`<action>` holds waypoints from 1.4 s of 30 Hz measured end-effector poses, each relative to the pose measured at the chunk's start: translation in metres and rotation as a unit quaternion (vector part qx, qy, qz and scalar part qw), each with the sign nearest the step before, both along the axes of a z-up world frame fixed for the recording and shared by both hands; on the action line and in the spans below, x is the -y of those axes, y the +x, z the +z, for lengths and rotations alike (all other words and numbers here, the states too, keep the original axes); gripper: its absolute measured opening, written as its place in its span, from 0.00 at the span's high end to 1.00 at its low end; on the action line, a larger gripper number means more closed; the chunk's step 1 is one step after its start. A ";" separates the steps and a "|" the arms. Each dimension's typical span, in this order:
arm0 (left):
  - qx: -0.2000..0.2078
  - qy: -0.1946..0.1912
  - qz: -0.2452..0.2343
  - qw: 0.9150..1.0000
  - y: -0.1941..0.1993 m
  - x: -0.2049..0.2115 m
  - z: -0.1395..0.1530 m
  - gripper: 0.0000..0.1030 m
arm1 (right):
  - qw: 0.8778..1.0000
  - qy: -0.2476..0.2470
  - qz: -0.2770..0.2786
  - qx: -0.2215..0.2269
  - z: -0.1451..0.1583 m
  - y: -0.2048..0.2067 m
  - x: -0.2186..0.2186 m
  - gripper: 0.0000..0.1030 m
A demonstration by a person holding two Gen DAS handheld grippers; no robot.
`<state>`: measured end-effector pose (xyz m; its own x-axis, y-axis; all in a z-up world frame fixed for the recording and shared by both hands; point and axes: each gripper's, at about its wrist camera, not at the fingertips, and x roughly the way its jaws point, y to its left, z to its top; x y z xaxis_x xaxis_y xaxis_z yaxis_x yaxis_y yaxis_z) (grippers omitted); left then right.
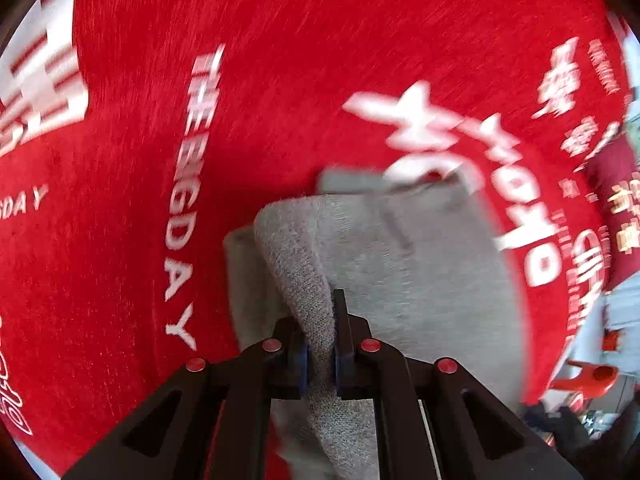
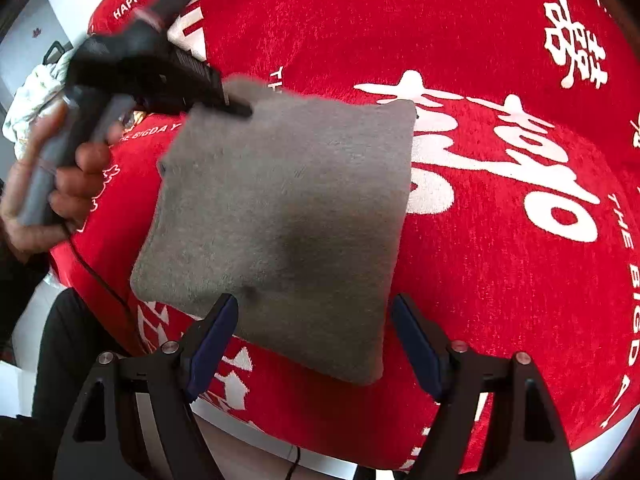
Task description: Fold small clothes
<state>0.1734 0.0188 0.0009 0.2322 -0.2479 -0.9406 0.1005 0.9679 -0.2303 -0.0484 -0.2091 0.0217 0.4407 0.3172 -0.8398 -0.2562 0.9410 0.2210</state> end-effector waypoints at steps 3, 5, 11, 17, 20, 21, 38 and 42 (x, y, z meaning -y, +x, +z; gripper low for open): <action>-0.009 -0.068 0.041 0.997 0.008 -0.027 -0.011 0.90 | 1.000 -0.007 0.006 -0.002 0.000 -0.002 -0.003 0.21; -0.008 -0.059 0.026 0.998 0.010 -0.024 -0.008 0.89 | 1.000 -0.009 0.009 -0.001 0.001 -0.003 -0.005 0.21; 0.072 0.039 0.035 0.996 -0.021 -0.027 0.037 0.10 | 0.998 0.026 0.034 0.045 0.020 -0.002 -0.022 0.21; 0.104 -0.021 0.028 0.994 -0.080 -0.026 0.070 0.10 | 0.997 -0.029 0.066 0.024 -0.007 0.006 -0.055 0.21; 0.114 -0.037 -0.040 0.992 -0.123 0.013 0.074 0.10 | 0.998 -0.012 0.054 0.034 0.000 -0.009 -0.040 0.21; 0.113 -0.048 -0.057 0.991 -0.133 0.022 0.075 0.10 | 0.998 -0.015 0.052 0.033 0.000 -0.013 -0.035 0.20; 0.047 0.030 -0.082 0.995 -0.143 0.034 -0.009 0.10 | 0.998 0.042 -0.040 0.026 0.004 -0.015 0.017 0.20; 0.022 0.018 -0.050 0.998 -0.144 0.017 -0.017 0.10 | 0.996 -0.077 -0.032 -0.028 -0.025 -0.002 -0.002 0.20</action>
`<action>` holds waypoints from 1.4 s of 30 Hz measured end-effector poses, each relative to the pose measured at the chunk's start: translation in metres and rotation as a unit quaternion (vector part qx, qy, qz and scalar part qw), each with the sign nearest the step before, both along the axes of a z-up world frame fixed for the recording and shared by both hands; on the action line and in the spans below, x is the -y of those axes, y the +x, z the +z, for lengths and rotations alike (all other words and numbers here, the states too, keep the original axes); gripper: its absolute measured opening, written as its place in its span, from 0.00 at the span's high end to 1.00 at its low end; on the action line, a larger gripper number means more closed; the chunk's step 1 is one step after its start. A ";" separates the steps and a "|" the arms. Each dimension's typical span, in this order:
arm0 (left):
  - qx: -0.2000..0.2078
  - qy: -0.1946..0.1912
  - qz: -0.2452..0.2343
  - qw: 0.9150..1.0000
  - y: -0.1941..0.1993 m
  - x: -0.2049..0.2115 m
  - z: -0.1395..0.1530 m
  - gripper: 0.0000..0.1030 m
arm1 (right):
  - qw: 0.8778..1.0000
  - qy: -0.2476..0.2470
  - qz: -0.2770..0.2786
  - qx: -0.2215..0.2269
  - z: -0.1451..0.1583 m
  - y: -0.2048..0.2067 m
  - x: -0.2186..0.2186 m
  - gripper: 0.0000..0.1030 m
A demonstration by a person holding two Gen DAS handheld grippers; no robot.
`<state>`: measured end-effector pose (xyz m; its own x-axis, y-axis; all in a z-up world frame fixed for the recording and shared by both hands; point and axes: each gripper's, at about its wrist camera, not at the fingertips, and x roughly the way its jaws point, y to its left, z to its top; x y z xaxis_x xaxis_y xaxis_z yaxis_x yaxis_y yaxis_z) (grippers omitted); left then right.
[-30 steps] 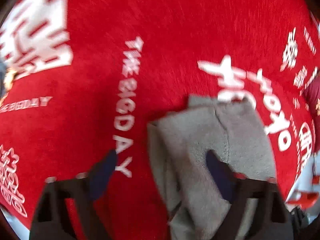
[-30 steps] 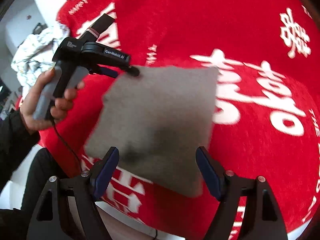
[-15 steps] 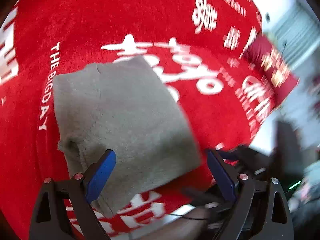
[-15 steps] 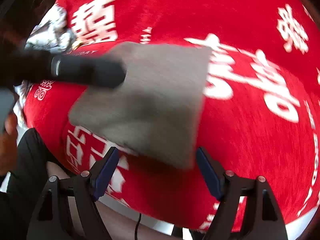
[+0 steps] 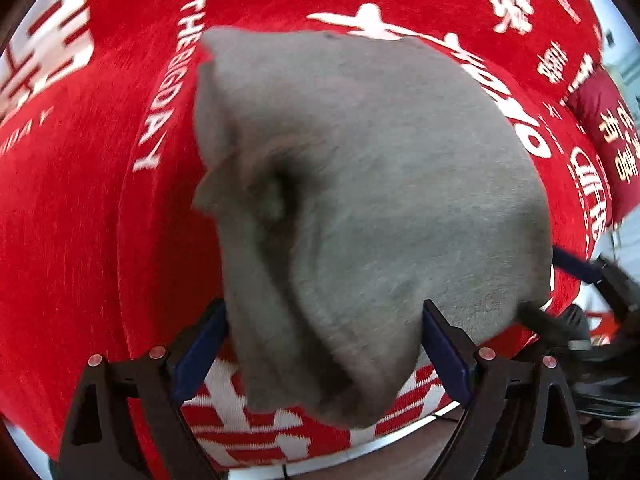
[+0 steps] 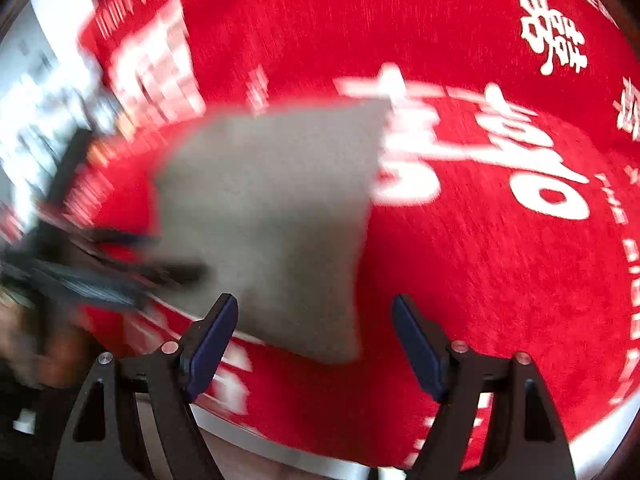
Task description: Fold small clothes
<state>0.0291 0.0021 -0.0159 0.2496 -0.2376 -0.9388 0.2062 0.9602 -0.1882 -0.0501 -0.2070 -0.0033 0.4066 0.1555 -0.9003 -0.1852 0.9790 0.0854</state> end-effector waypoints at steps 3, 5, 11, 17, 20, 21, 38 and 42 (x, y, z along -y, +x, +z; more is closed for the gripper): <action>0.056 0.020 0.007 0.998 -0.016 -0.001 0.031 0.10 | 0.997 0.063 0.005 0.035 0.018 -0.010 0.009 0.20; 0.088 0.022 0.013 0.996 -0.014 -0.001 0.051 0.10 | 0.994 0.072 0.017 0.078 0.035 -0.011 0.008 0.20; 0.068 0.053 0.096 0.992 0.052 -0.019 0.042 0.10 | 0.974 0.114 0.152 0.121 0.047 0.010 -0.032 0.18; 0.046 0.050 0.107 0.992 0.054 -0.024 0.030 0.02 | 0.980 0.126 0.150 0.037 0.016 0.031 -0.046 0.18; 0.097 0.059 0.090 0.989 0.033 -0.015 0.058 0.02 | 0.980 0.121 0.145 0.067 0.039 0.012 -0.040 0.17; 0.113 0.065 0.092 0.987 0.024 -0.014 0.066 0.02 | 0.981 0.106 0.139 0.079 0.045 0.003 -0.038 0.15; 0.114 0.083 0.153 0.978 -0.029 -0.011 0.055 0.02 | 0.997 0.023 0.062 0.047 0.040 -0.029 -0.027 0.14; 0.111 0.076 0.153 0.979 -0.035 -0.011 0.055 0.02 | 0.998 0.016 0.052 0.030 0.033 -0.027 -0.031 0.14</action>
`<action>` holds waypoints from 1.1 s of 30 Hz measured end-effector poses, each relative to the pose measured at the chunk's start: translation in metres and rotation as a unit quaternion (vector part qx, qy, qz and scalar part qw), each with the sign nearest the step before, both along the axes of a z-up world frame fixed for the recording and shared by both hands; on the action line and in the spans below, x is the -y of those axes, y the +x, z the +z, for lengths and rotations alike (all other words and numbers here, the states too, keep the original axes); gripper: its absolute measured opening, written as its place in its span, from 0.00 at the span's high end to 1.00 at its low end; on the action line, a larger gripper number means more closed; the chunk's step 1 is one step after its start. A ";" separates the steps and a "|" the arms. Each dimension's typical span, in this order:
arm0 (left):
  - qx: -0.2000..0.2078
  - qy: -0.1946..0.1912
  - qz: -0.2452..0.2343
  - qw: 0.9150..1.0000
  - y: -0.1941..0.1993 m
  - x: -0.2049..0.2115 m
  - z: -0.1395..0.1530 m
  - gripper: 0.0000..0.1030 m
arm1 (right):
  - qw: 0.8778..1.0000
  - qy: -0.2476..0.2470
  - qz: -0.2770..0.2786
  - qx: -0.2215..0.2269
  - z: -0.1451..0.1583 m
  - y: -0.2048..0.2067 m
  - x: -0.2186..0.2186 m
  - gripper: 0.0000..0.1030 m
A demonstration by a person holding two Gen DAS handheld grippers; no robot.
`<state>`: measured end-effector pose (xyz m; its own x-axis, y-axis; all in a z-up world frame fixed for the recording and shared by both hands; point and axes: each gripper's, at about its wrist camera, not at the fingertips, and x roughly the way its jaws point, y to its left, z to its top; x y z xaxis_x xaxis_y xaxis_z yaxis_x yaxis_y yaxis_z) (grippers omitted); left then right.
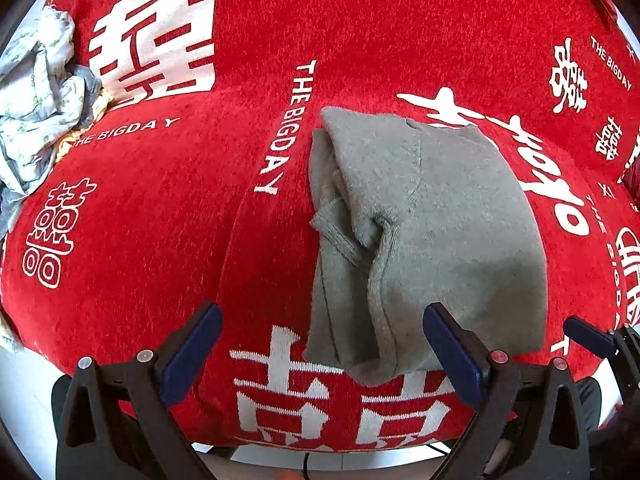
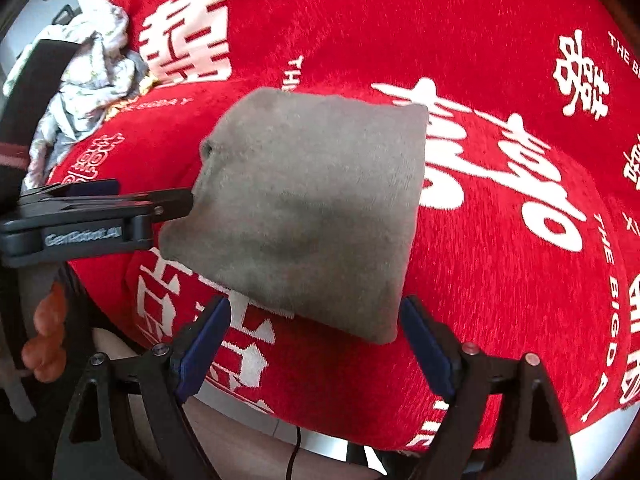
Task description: Fold small clothes
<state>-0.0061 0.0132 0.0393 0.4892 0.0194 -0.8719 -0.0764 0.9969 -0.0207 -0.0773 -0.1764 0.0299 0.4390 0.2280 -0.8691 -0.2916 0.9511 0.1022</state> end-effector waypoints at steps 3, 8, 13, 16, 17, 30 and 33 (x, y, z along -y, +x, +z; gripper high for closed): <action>-0.002 -0.002 0.001 1.000 -0.001 -0.001 -0.001 0.02 | 1.000 -0.001 0.000 -0.002 -0.001 0.000 -0.002 0.14; -0.011 -0.007 0.001 1.000 -0.001 0.000 -0.003 0.02 | 1.000 -0.003 -0.005 -0.004 -0.001 0.000 -0.002 0.14; -0.016 -0.007 -0.003 1.000 -0.002 0.001 -0.005 0.02 | 1.000 0.000 -0.012 -0.007 -0.002 0.001 0.001 0.14; -0.018 -0.006 -0.004 1.000 -0.002 0.002 -0.005 0.02 | 1.000 0.001 -0.013 -0.007 -0.002 0.001 0.001 0.14; -0.018 -0.006 -0.004 1.000 -0.002 0.003 -0.006 0.02 | 1.000 0.001 -0.013 -0.007 -0.002 0.001 0.001 0.14; -0.024 -0.001 -0.017 1.000 -0.003 0.009 -0.007 0.02 | 1.000 0.002 -0.014 -0.009 -0.003 0.002 0.002 0.14; -0.025 -0.001 -0.020 0.999 -0.003 0.011 -0.007 0.02 | 1.000 0.001 -0.014 -0.008 -0.003 0.002 0.002 0.14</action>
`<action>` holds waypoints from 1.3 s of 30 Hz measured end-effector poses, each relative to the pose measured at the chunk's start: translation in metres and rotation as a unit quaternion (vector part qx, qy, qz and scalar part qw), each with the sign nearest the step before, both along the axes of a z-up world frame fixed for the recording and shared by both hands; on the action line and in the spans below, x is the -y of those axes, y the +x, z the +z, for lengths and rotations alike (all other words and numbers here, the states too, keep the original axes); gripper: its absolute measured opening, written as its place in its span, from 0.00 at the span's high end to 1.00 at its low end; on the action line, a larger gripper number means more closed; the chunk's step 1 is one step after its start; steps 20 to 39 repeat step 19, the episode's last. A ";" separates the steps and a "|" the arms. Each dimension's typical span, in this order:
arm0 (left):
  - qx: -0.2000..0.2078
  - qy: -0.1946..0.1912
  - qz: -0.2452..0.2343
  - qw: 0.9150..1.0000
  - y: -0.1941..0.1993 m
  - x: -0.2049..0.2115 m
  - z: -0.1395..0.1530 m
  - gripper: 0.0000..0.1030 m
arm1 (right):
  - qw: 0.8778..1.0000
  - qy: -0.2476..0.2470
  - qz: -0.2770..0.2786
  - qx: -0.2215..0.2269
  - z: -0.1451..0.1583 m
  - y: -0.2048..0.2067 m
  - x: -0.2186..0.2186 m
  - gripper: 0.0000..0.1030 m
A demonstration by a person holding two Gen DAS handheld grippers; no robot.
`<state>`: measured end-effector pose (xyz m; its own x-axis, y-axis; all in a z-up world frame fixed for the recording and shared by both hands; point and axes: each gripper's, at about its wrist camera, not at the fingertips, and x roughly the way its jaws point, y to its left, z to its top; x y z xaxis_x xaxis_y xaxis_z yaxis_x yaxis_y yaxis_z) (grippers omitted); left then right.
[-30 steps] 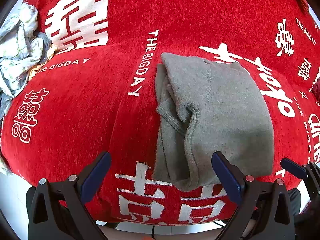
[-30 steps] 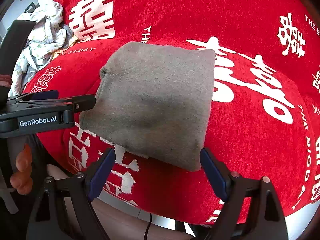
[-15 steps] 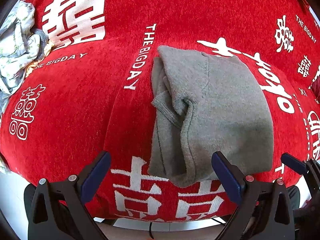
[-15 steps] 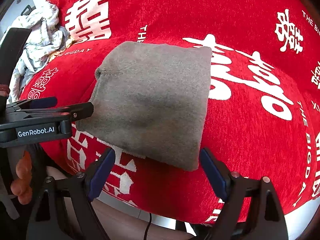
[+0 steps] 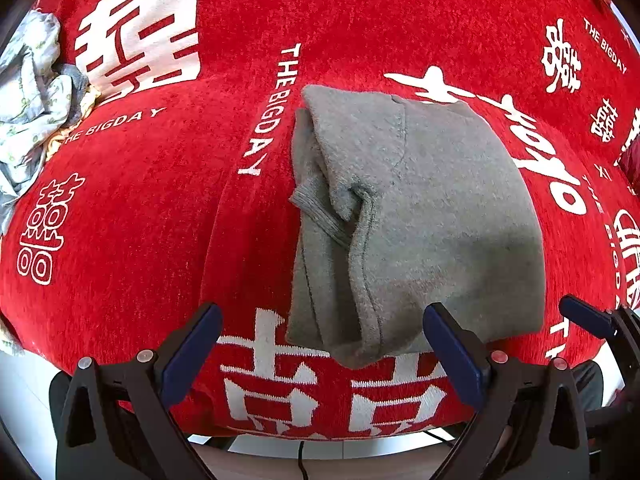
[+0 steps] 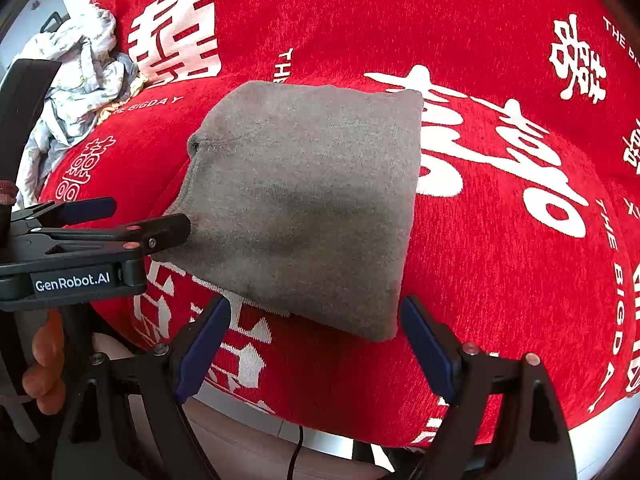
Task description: Fold small clothes
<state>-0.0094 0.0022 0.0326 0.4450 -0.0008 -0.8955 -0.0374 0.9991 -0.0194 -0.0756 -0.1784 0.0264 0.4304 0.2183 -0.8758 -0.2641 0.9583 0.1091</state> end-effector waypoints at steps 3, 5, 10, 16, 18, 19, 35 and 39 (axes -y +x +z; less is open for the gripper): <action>-0.001 0.001 -0.003 1.000 0.000 0.002 0.000 0.02 | 1.000 0.000 0.000 0.000 0.000 0.000 0.000 0.14; -0.002 0.004 -0.008 1.000 -0.001 0.005 0.001 0.02 | 1.000 0.000 0.001 0.000 0.000 0.000 0.001 0.14; -0.002 0.009 -0.015 1.000 -0.002 0.009 0.002 0.02 | 1.000 0.002 -0.002 -0.001 -0.001 0.000 0.001 0.14; -0.004 0.008 -0.022 1.000 -0.006 0.013 0.004 0.02 | 1.000 0.003 -0.006 0.001 0.000 -0.001 0.004 0.14; -0.007 0.014 -0.028 0.999 -0.005 0.017 0.005 0.02 | 1.000 0.005 -0.012 0.002 0.000 -0.002 0.009 0.14; -0.011 0.017 -0.032 0.999 -0.005 0.020 0.005 0.02 | 1.000 0.007 -0.015 0.002 0.001 -0.002 0.012 0.14; -0.011 0.017 -0.032 0.999 -0.005 0.020 0.005 0.02 | 1.000 0.007 -0.015 0.002 0.001 -0.002 0.012 0.14; -0.011 0.017 -0.032 0.999 -0.005 0.020 0.005 0.02 | 1.000 0.007 -0.015 0.002 0.001 -0.002 0.012 0.14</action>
